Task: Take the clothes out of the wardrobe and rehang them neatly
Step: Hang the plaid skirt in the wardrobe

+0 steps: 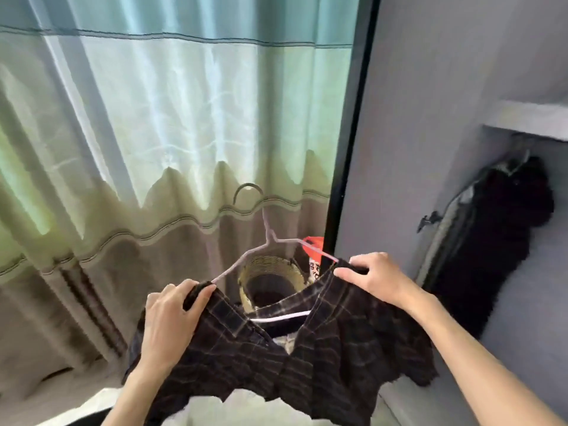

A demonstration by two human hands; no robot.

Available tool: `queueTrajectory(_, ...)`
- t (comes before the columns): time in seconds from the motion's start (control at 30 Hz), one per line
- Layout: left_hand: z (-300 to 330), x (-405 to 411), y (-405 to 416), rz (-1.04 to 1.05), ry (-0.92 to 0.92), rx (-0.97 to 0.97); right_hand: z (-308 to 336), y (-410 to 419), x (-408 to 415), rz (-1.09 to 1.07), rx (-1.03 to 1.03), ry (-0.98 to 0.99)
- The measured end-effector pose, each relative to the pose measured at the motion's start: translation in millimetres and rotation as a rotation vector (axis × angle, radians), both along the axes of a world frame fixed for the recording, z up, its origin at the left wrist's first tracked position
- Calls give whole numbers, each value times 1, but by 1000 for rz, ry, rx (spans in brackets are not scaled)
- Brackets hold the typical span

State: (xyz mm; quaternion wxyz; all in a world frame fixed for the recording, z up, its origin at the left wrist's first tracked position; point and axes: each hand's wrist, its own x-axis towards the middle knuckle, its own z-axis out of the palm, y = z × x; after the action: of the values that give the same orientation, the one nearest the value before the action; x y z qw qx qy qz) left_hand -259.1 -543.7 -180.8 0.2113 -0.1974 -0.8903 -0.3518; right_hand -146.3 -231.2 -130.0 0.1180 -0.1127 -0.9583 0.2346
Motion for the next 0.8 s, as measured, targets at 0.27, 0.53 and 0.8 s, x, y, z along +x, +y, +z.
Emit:
queueTrajectory(0.27, 0, 15, 162, -408, -60, -25, 5, 100, 118, -379, 7, -5)
queueTrajectory(0.53, -3, 36, 293, -713, -56, -103, 4, 133, 212, -729, 18, -114)
queueTrajectory(0.8, -8, 62, 380, -979, -238, -220, 1, 116, 257, -1102, 106, -157)
